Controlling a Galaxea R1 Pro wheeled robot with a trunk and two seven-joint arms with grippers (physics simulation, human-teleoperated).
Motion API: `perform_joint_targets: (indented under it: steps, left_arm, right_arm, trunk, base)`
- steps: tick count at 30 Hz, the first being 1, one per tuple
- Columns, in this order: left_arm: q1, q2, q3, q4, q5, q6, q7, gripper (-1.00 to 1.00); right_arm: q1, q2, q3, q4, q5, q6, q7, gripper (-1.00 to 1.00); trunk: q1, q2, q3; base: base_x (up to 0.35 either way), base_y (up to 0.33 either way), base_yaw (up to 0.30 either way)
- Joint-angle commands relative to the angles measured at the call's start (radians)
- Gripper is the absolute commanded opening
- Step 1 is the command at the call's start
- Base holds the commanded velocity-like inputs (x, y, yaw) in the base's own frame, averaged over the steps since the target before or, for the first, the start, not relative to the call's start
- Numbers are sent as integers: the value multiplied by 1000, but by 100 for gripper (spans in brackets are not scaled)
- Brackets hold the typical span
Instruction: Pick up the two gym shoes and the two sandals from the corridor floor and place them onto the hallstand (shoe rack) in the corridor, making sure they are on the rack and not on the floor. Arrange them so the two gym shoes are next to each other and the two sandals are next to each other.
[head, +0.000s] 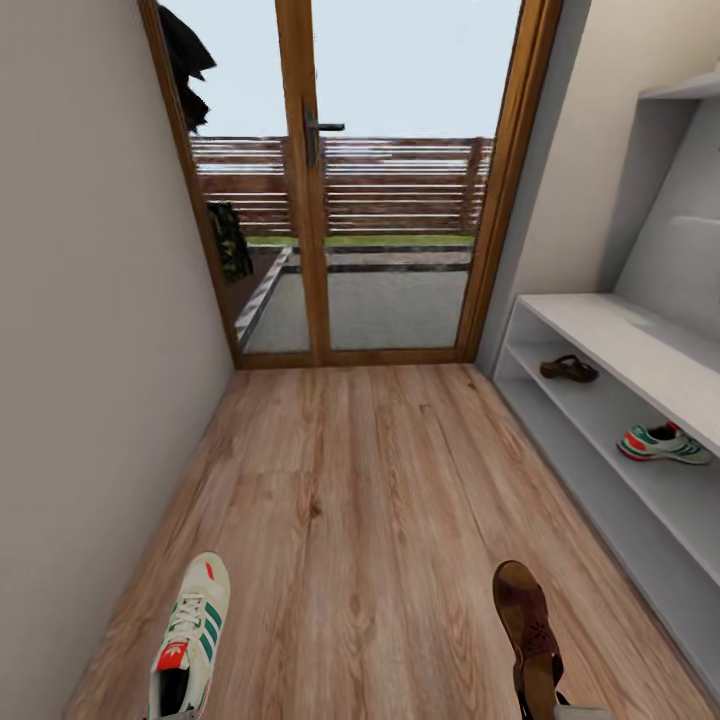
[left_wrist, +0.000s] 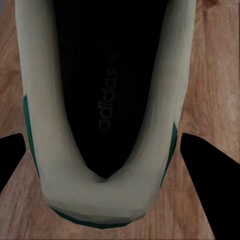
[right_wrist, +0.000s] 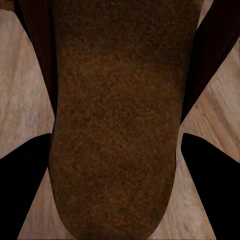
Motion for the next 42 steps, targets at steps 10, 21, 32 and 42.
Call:
perform_joint_targets:
  steps: [10,21,32,42]
  left_arm:
    - [-1,-1,9,0,-7,-4,-6,-100]
    - [-1,-1,9,0,-7,-3,-6,-100]
    - [-1,-1,9,0,-7,-4,-6,-100]
    - [-1,-1,9,0,-7,-4,-6,-100]
  right_arm:
    - [-1,0,-4,2,4,-3,-1,-100]
    - [-1,0,-4,2,4,-2,-1,-100]
    - [-1,0,-4,2,4,-2,-1,-100]
    - [-1,0,-4,2,4,-2,-1,-100]
  trunk:
    - [0,0,-1]
    - [0,0,-1]
    - [0,0,-1]
    - [0,0,-1]
  base:
    - [338,96,-258]
    - [338,97,-276]
    - [338,96,-276]
    - [338,96,-276]
